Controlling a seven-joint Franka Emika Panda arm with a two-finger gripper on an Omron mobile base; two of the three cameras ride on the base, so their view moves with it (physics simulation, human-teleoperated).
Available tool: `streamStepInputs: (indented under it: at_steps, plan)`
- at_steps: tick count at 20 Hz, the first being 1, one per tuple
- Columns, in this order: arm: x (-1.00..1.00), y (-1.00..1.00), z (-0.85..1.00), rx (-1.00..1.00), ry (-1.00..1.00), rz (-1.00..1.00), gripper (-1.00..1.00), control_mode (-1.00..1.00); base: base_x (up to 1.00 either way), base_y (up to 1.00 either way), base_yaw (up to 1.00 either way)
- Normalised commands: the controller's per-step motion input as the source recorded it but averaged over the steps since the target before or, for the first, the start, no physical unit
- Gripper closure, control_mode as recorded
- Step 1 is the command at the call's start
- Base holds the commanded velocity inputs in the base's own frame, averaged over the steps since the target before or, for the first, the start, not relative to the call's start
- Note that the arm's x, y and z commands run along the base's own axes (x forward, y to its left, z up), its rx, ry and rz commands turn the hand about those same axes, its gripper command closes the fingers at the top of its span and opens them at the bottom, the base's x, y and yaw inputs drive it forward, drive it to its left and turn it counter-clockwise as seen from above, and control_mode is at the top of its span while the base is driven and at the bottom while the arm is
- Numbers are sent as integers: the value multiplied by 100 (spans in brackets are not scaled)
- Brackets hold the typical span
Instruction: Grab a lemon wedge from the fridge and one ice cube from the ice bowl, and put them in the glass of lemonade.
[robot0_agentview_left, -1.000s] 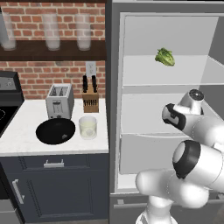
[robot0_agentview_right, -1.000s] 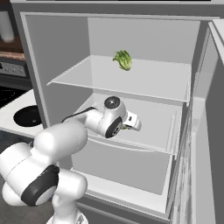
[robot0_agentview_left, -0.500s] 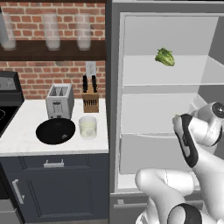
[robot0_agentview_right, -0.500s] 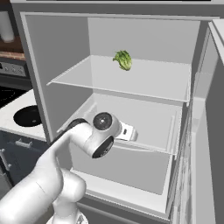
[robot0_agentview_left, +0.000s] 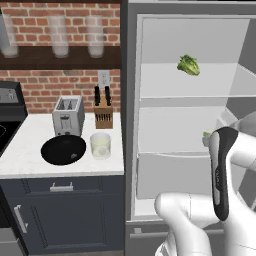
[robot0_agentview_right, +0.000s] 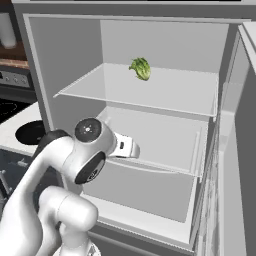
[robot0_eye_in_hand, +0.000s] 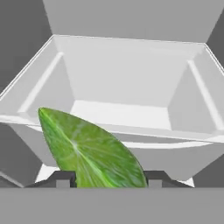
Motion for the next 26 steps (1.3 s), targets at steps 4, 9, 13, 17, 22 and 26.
streamStepInputs:
  at_steps: [4,9,13,17,22,26]
  plan:
    - [-46,71,59,-3,18,21,100,-100,0,0,0]
    - [-57,90,10,-6,0,21,100,-100,0,0,0]
    - [0,0,0,0,0,0,100,100,-92,100,22]
    - [0,0,0,0,0,0,100,100,-71,100,16]
    - [0,0,0,0,0,0,100,100,7,100,0]
    - [0,0,0,0,0,0,100,100,68,72,-16]
